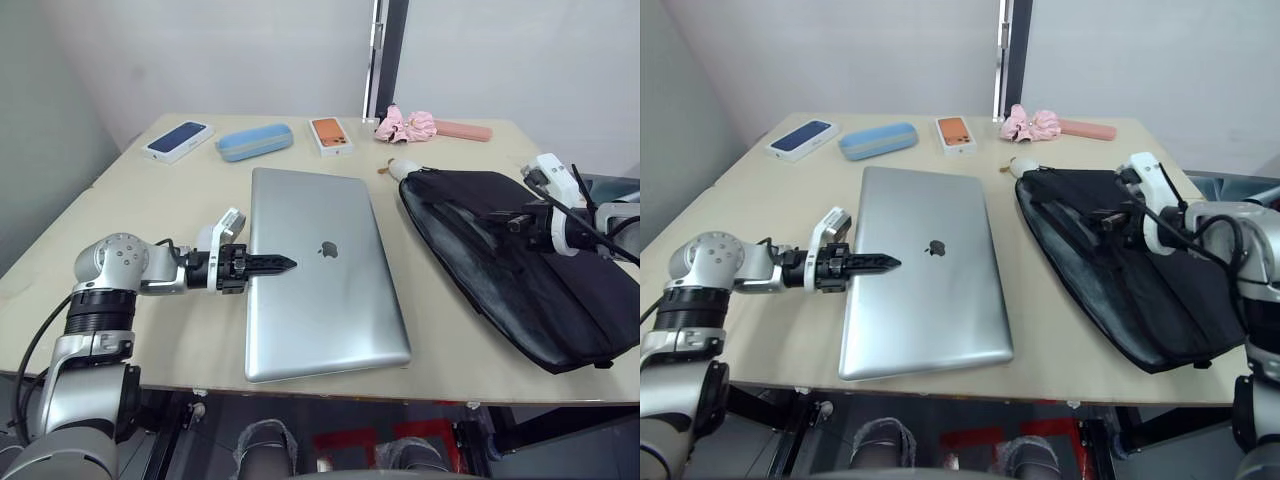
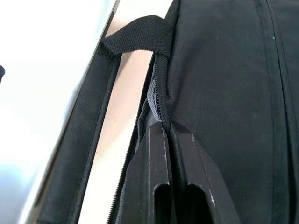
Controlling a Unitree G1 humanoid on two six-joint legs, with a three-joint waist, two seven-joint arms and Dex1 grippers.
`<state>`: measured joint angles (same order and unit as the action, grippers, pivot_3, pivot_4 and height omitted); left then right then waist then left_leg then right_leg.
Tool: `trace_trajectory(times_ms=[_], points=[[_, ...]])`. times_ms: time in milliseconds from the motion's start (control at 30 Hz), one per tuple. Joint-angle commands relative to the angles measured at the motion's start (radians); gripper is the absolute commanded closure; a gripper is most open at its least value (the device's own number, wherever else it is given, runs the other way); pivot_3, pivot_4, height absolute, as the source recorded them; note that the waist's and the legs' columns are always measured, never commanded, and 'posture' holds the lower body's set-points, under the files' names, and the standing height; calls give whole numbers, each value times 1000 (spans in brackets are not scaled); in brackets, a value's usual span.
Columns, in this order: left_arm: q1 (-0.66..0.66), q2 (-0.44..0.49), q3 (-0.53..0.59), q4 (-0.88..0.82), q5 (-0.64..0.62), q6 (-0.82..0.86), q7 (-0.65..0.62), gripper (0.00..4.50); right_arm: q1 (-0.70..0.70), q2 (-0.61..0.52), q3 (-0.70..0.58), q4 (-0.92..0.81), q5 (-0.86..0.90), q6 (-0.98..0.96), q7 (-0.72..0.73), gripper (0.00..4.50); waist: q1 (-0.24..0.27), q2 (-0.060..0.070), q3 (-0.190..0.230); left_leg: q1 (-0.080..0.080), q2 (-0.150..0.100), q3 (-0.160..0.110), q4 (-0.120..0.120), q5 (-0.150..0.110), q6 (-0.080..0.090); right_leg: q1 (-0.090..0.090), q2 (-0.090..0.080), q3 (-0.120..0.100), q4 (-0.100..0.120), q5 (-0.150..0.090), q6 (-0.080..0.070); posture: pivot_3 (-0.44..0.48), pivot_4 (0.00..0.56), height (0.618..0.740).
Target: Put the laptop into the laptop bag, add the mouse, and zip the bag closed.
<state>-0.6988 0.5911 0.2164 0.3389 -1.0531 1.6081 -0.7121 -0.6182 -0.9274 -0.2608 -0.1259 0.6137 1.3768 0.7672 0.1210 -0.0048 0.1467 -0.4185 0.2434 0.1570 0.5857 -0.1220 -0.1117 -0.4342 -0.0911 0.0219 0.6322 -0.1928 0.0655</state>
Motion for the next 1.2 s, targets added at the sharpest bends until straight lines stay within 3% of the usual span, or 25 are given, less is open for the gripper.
trace_trajectory(times_ms=[33, 300, 567, 867, 1200], points=[[-98, -38, 104, 3, -82, 6, -2, 4163, -76, 5, -50, 24, 39, 66, -21, 4475, 2, 0, 0, -1, 0, 0, 0, 0, 0, 0, 0, 0, 0, 0, 0, 0, 150, 740], [-109, -80, 57, 39, -279, 6, 136, 4163, -149, 96, -113, 51, 72, 185, -97, 4475, 4, 0, 0, -2, 0, -1, 1, 2, -3, -1, 0, -1, 0, 1, 0, 0, 150, 740], [-138, -233, 148, 152, -342, 6, 363, 4163, -195, 160, -181, 68, 104, 238, -175, 4475, 17, 0, 0, -3, -1, -2, 3, 2, -4, 0, -1, -1, 0, 2, 2, 0, 150, 740], [-175, -363, 250, 222, -342, -6, 514, 4163, -183, 156, -187, 48, 181, 238, -236, 4475, 21, 0, 0, -3, -1, -2, 3, 3, -4, 0, -1, -1, 0, 3, 3, 0, 150, 740], [-217, -504, 258, 286, -233, -119, 583, 4163, -173, 231, -248, 52, 343, 238, -409, 4475, 25, 0, 0, -3, -2, -2, 3, 3, -4, 0, -2, -1, -1, 3, 4, 0, 150, 740]])
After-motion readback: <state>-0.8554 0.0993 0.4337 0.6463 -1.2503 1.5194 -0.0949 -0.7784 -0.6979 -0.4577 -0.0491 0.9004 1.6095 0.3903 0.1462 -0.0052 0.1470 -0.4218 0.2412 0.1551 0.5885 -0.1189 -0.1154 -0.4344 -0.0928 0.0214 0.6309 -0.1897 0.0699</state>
